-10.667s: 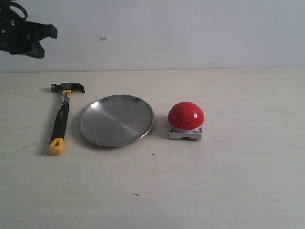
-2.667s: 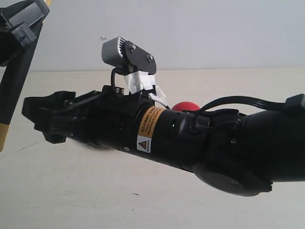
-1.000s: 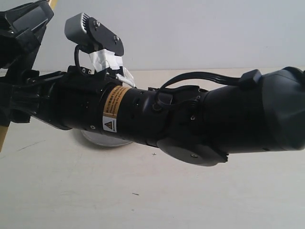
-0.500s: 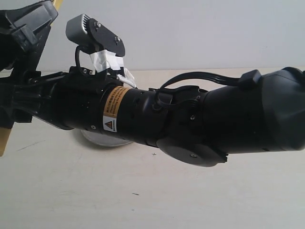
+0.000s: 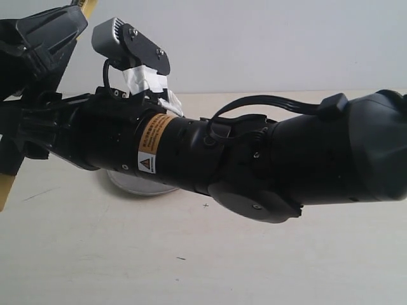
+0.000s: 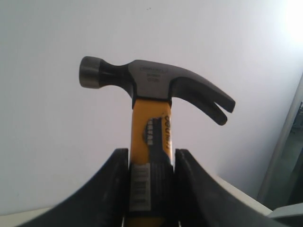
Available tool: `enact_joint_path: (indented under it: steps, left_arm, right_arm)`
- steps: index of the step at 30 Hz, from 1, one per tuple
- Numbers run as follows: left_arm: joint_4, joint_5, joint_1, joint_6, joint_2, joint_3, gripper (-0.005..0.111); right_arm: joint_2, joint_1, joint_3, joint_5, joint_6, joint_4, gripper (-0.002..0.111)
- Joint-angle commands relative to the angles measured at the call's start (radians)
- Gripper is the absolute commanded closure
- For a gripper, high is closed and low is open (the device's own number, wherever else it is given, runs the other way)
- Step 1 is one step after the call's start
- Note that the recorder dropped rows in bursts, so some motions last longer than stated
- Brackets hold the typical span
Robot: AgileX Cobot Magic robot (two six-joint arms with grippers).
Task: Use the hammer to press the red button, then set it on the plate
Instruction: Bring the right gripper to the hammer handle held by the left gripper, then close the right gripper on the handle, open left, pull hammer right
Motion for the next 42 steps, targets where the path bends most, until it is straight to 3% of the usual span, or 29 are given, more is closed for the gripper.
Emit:
enact_joint_path:
  steps: [1,6,12,20,29,32,38,42]
  left_arm:
    - [0.003,-0.062,-0.005,0.001,-0.009,-0.011,0.107]
    - [0.001,-0.062,-0.005,0.0,-0.009,-0.011,0.107]
    - [0.001,-0.062,-0.005,0.009,-0.009,-0.011,0.107]
    - [0.045,-0.036,-0.005,0.028,-0.009,-0.011,0.107]
    - [-0.003,-0.017,-0.005,0.027,-0.009,-0.011,0.106]
    - [-0.005,-0.015,0.0,0.027,-0.009,-0.011,0.097]
    - [-0.019,-0.009,0.0,0.027,-0.009,-0.011,0.067]
    - [-0.026,-0.008,0.004,0.03,-0.01,-0.011,0.062]
  right_arm:
    - [-0.001,0.003,-0.031,-0.065,-0.005,0.027,0.05]
    - [-0.001,0.003,-0.036,-0.054,-0.005,0.024,0.051]
    - [-0.001,0.003,-0.036,-0.044,-0.001,0.009,0.065]
    - [-0.001,0.003,-0.036,-0.059,0.006,-0.025,0.108]
    - [-0.001,0.003,-0.036,-0.031,0.028,-0.024,0.108]
    - [-0.001,0.003,-0.036,-0.016,0.028,-0.024,0.108]
    - [-0.003,0.003,-0.036,-0.005,0.028,0.002,0.108]
    - [-0.005,0.003,-0.036,-0.003,0.028,-0.006,0.108]
